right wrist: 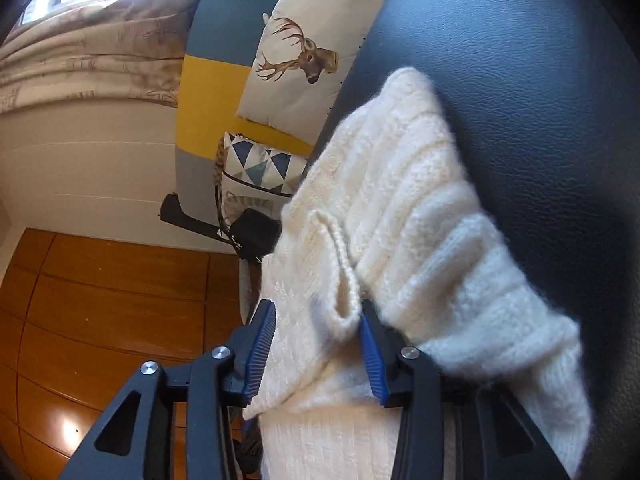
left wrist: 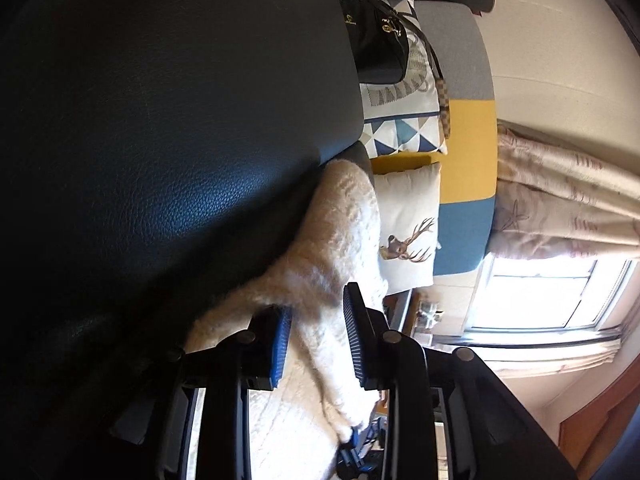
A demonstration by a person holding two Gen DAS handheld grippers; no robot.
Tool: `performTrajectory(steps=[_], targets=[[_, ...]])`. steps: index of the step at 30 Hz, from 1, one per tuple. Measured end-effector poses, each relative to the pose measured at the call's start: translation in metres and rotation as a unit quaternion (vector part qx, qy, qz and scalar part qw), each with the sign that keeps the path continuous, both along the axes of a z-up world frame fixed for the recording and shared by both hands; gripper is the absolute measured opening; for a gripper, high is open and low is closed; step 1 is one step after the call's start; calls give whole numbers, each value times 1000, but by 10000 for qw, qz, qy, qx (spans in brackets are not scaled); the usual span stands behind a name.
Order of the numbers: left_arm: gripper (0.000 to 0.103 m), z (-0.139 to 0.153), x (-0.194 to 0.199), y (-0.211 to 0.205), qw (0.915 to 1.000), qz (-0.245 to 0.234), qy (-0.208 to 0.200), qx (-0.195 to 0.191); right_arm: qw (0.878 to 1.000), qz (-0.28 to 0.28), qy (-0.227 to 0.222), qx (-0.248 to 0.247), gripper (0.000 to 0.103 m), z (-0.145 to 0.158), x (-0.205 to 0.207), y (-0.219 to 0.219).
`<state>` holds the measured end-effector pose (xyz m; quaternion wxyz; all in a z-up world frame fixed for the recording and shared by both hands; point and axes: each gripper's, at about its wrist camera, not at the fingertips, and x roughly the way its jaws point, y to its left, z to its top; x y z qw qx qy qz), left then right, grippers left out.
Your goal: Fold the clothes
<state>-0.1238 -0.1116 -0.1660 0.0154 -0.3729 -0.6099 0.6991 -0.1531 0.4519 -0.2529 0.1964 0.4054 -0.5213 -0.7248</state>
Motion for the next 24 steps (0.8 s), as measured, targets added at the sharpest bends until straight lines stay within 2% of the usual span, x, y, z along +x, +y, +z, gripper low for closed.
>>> performTrajectory(steps=[5,8,9,10,11,13,16,17,19,21,24], targets=[[28,8,-2,5,9978,-307,-96,-580,9975,302,95,636,42,12,-3,-18],[28,9,-3,6,9966,-441,-141,-683,9935,492,134,1014,42,18,-3,-29],[28,8,-3,6,9964,-470,-153,-689,9950,522,107,840,42,15,-3,-31],[28,8,-3,6,9961,-498,-152,-706,9978,521,43,402,42,8,-4,-30],[28,8,-4,6,9959,-524,-151,-720,9979,568,45,296,39,5,-4,-31],[28,7,-5,5,9962,-533,-161,-670,9949,744,164,662,35,8,-5,-37],[28,7,-5,4,9960,-577,-164,-667,9944,774,187,692,38,9,-5,-42],[28,7,-5,4,9959,-588,-167,-669,9955,749,134,568,42,8,-5,-41],[28,6,-5,4,9957,-610,-173,-673,9967,765,-49,252,42,4,-8,-39],[28,6,-5,4,9957,-619,-178,-665,9939,1061,-192,239,42,5,-14,-42],[28,6,-6,4,9958,-623,-184,-642,9939,992,-474,-28,42,1,-18,-44]])
